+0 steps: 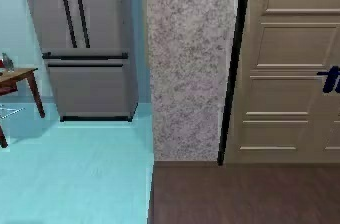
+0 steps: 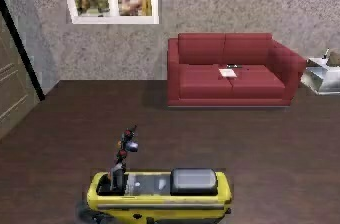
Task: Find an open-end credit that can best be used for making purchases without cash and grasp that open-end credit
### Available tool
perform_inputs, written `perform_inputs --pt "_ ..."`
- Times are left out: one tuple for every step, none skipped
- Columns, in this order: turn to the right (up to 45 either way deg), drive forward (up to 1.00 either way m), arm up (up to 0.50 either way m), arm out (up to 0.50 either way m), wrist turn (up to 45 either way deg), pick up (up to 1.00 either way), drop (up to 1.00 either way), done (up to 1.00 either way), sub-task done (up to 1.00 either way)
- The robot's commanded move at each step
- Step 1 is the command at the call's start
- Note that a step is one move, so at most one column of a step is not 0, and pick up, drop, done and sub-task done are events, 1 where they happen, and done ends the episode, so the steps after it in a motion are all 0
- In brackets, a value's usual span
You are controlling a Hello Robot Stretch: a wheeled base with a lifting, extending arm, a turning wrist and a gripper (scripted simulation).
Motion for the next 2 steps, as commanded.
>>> perform_inputs --pt "-45.0 0.00 0.00 0.00 0.0 0.00 0.00 0.00 0.00" --pt "-42.0 0.00 0.00 0.00 0.0 0.00 0.00 0.00 0.00"
